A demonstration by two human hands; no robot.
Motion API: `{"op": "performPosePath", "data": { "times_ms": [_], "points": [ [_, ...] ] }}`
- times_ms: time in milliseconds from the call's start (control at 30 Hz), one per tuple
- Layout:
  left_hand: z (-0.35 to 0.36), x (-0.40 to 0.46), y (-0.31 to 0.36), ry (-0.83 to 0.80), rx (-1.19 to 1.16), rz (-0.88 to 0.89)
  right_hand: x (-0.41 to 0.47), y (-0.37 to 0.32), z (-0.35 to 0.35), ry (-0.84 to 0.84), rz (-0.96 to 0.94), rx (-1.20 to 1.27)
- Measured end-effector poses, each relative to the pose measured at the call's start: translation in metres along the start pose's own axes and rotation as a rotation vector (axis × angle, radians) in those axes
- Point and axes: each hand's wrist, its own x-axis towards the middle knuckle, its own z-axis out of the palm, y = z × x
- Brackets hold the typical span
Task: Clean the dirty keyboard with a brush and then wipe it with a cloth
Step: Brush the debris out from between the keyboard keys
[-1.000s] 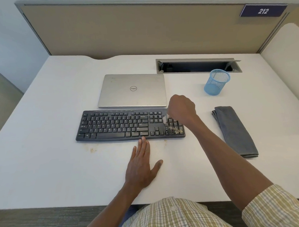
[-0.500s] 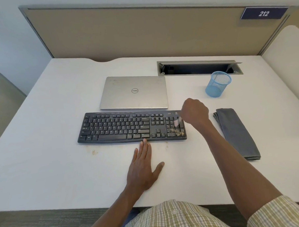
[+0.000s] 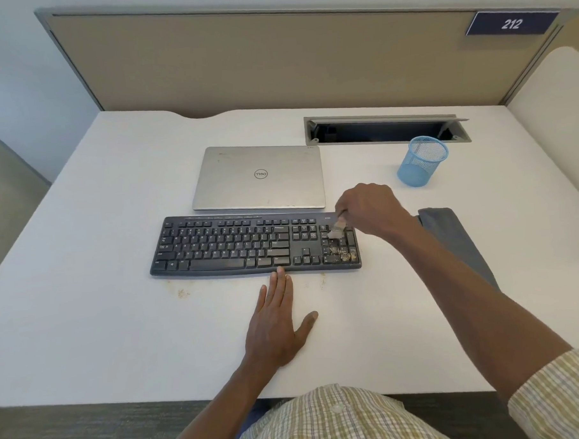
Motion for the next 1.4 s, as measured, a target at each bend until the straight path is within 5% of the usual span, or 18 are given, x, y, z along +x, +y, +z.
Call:
{"op": "performPosePath", "data": {
  "times_ms": [500,1400],
  "points": [
    [-0.001,0.000,0.001,-0.001,0.000,-0.010,0.004,-0.016,0.000,0.009,-0.118,0.043],
    [-0.002,0.000,0.002,-0.009,0.010,-0.010,-0.006,0.014,-0.003,0.007,0.025,-0.159]
  ]
}}
